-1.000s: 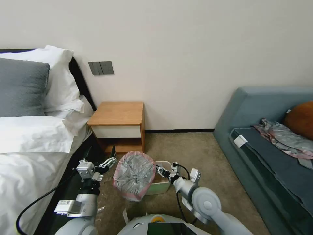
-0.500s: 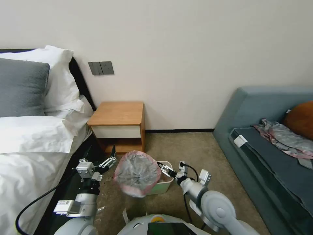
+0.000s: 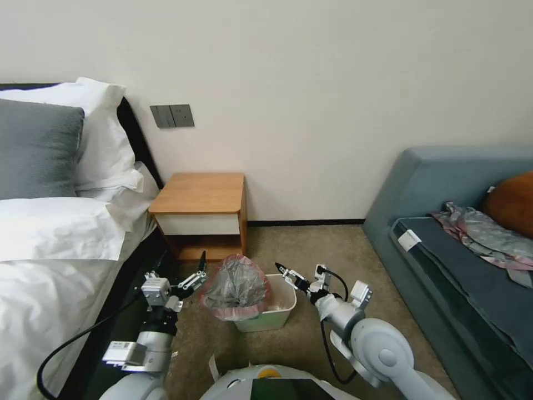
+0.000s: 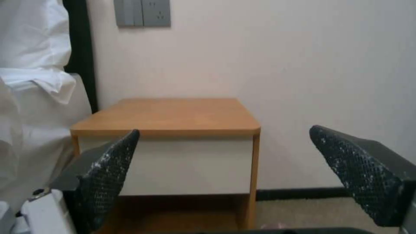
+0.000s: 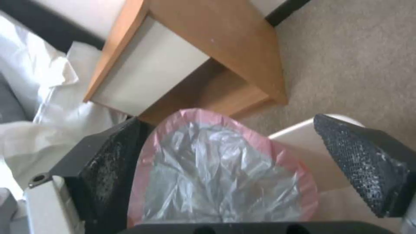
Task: Pick up the garbage bag from the table and place it over the trash can.
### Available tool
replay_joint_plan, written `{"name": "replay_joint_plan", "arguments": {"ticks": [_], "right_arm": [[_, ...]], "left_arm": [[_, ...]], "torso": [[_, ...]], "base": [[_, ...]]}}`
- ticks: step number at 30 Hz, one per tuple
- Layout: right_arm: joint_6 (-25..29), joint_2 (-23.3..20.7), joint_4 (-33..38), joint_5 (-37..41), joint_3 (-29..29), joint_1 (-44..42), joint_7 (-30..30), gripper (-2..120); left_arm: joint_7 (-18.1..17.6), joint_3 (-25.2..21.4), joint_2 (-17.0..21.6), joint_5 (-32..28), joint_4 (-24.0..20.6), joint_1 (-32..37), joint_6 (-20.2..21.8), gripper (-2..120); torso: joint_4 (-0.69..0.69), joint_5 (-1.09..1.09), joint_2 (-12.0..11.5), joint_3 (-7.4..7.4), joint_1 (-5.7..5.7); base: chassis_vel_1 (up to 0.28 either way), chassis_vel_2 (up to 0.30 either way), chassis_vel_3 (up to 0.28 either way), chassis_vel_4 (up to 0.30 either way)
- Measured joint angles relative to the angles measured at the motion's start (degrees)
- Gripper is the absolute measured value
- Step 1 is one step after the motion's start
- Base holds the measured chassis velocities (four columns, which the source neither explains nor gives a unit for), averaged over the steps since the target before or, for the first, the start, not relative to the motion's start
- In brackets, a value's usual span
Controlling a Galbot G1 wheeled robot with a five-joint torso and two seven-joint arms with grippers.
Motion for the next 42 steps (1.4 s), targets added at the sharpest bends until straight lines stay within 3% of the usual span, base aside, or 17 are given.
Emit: {"name": "replay_joint_plan", "arguments": {"ticks": [9,15,18,21,29,33,42], "right_arm": [[0.1,1.21,-1.26,-0.58,1.63,-0.18,-0.82,100],[0.24,1.94,-2.01,-0.63,2.2,-0.34,-0.95,100],[0.38,2.32,-2.53,-0.87,2.27,-0.35,-1.16,100],[0.49,2.43,-2.79,-1.05,2.27,-0.33,-1.25,100],[1.44,3.17,-3.62,-3.07,1.66,-0.73,-1.26,100],[1.63,3.98,-3.94,-3.82,1.36,-1.09,-1.26,100],[1.88,4.7,-4.2,-4.83,0.82,-1.18,-1.27,100]], "left_arm": [[0.15,1.35,0.67,2.28,2.28,1.23,0.33,92],[0.2,3.54,1.7,3.15,4.14,1.81,1.19,77],[0.2,5.87,2.47,4.45,5.95,2.0,1.76,61],[0.32,6.81,2.91,5.31,7.53,1.72,1.76,57],[0.85,7.01,3.87,5.32,11.11,0.58,2.96,58],[2.2,6.98,4.31,5.2,12.04,0.15,3.34,68],[3.06,7.54,5.05,5.85,13.67,-0.27,3.21,67]], "torso": [[0.0,-0.01,0.0,0.0,0.0],[0.0,0.0,0.0,0.0,0.0],[-0.01,0.0,0.0,0.0,0.0],[0.0,-0.01,0.0,0.0,0.0],[0.0,0.0,-0.01,0.0,0.0],[0.0,0.0,-0.01,0.0,0.0],[0.0,-0.01,-0.01,0.0,0.0]], "base": [[0.0,0.0,0.0,0.0],[0.0,0.0,0.0,0.0],[0.0,0.0,0.0,0.0],[0.0,0.0,0.0,0.0],[0.0,0.0,0.0,0.0],[0.0,0.0,0.0,0.0],[0.0,0.0,0.0,0.0]]}}
